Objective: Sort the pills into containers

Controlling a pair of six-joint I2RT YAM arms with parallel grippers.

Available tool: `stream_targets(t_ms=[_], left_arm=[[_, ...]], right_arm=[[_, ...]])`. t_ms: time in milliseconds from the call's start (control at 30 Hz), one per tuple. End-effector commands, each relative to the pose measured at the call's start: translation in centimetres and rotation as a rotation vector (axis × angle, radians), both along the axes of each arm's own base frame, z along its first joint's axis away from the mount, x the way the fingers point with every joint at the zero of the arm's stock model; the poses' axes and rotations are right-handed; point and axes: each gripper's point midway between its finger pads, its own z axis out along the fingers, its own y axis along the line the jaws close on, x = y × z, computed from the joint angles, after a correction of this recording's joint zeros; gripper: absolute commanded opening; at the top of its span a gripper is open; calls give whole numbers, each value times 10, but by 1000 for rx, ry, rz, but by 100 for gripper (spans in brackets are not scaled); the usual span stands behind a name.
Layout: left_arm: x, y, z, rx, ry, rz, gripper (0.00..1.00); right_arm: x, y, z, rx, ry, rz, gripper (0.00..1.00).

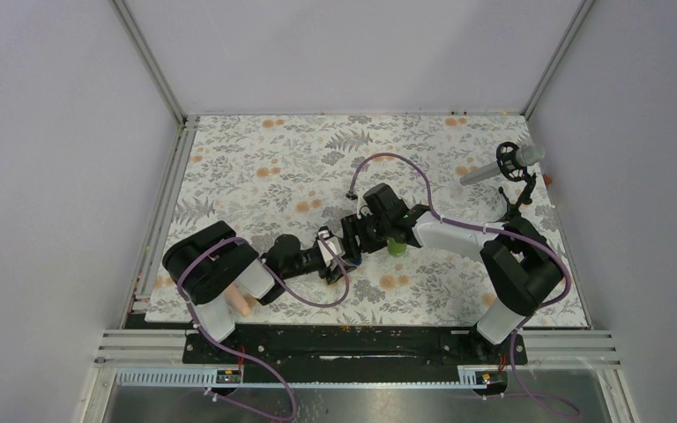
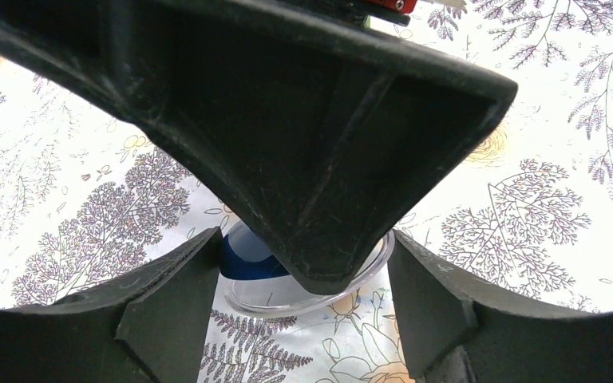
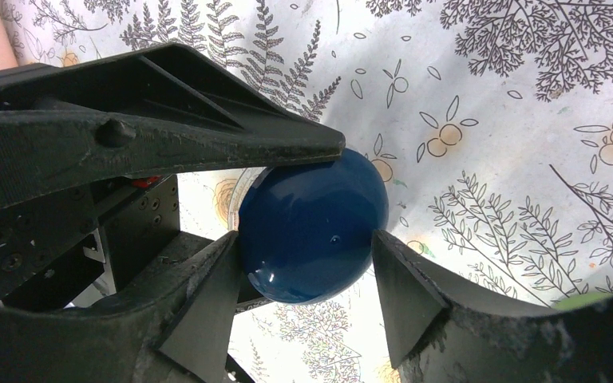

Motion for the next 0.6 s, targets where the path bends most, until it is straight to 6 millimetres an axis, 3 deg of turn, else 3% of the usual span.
stream_targets(t_ms=[0, 300, 567], left_arm=[[2, -10, 61, -158, -170, -32, 32], [-1, -2, 58, -150, -165, -8, 46], [-4, 4, 58, -152, -150, 14, 51]], right_arm=[[10, -14, -11, -87, -7, -64, 65], [14, -19, -16, -67, 57, -117, 61], [19, -27, -17, -45, 98, -154, 60]])
